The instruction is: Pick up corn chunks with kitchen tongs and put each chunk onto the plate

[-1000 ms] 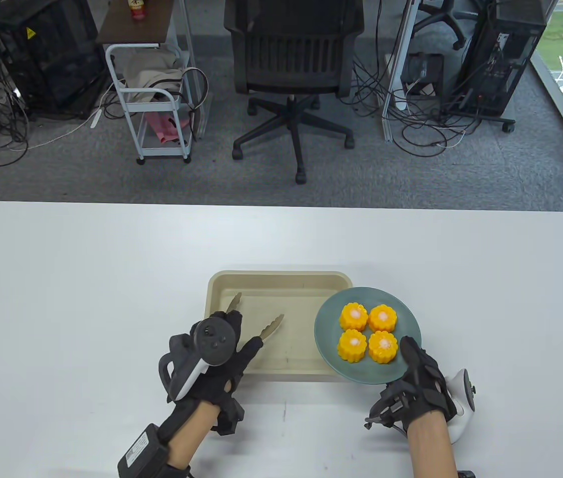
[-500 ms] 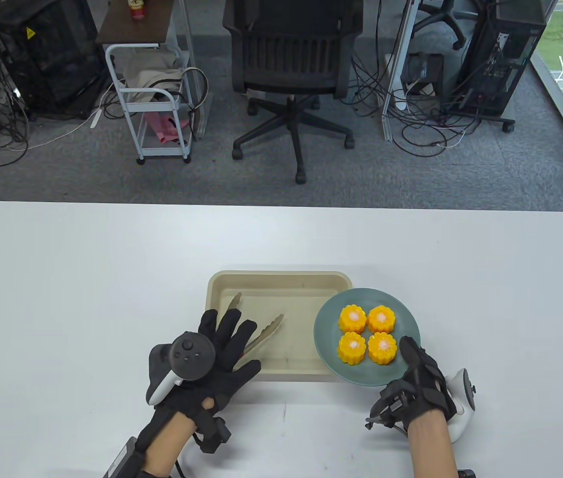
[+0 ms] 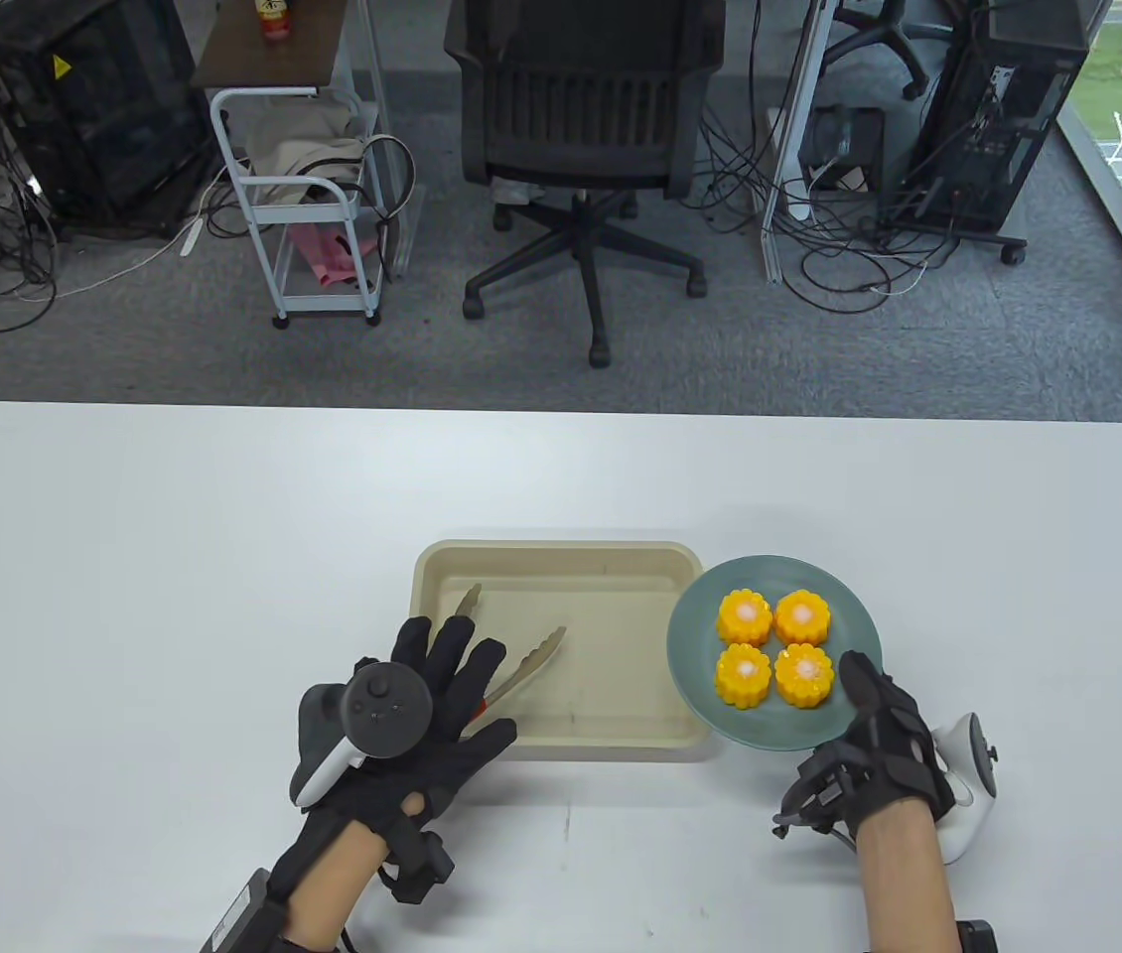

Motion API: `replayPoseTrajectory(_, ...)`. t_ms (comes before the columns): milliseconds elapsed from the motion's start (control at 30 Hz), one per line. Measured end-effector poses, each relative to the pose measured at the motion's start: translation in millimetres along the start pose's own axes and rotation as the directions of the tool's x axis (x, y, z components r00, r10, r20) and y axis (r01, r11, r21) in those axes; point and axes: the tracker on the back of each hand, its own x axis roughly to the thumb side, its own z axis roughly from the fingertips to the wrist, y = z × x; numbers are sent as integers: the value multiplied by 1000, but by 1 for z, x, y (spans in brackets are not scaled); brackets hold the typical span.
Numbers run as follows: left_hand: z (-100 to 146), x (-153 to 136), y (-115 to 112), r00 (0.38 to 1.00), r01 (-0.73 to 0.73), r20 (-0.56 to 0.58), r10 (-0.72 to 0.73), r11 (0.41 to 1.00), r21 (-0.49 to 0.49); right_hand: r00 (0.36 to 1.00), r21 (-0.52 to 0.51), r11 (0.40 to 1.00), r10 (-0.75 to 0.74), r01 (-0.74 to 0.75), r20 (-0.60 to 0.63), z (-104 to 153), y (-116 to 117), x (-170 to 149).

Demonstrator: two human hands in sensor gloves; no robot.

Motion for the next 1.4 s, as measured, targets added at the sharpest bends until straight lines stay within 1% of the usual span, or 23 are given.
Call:
replayPoseTrajectory(133,1,0,0,1000,6,-6,-6,1000,-5,1000,-95,995,3,-3,0,-8,-28,4)
replayPoseTrajectory(200,1,-1,0,1000,3,-10,-3,1000,-6,1000,-137,991,-3,2,-3,-12,-38,4)
replayPoseTrajectory(233,2,-1,1,1000,1,-12,-1,1000,-5,1000,-147,989,-23,24,9,-14,-44,3)
replayPoseTrajectory(300,2,-2,1,1000,-2,-13,2,1000,-5,999,-165,985,-54,52,-10,-17,-54,0)
replayPoseTrajectory(400,2,-2,0,1000,2,-16,-2,1000,-12,993,-203,973,-119,111,-27,-17,-63,-5)
replayPoseTrajectory(433,2,-2,0,1000,1,-14,-2,1000,-14,991,-226,967,-131,120,-35,-17,-66,-7)
replayPoseTrajectory(500,1,-3,0,1000,-3,-20,3,999,-36,991,-231,967,-122,108,-47,-18,-71,-8)
replayPoseTrajectory(567,1,-3,2,1000,-16,-17,16,999,-33,992,-244,965,-116,100,-51,-18,-74,-9)
replayPoseTrajectory(633,2,-3,5,999,-31,-9,31,999,-20,992,-281,955,-111,92,-54,-19,-77,-11)
replayPoseTrajectory(767,3,-3,7,999,-41,-7,41,999,-4,992,-295,952,-105,80,-69,-20,-79,-15)
replayPoseTrajectory(900,3,-3,7,999,-42,-6,42,999,-3,996,-324,946,-57,31,-73,-21,-82,-16)
replayPoseTrajectory(1100,4,-3,7,999,-36,-19,36,999,-8,993,-305,952,-39,4,-111,-23,-86,-16)
replayPoseTrajectory(1200,4,-4,7,998,-56,-10,56,998,-4,992,-283,959,-24,-12,-123,-24,-87,-15)
replayPoseTrajectory(1333,4,-4,8,998,-64,-5,64,998,3,991,-265,961,51,-82,-121,-23,-87,-9)
replayPoseTrajectory(1400,4,-4,7,998,-69,-4,69,998,2,990,-302,945,104,-129,-96,-21,-89,-3)
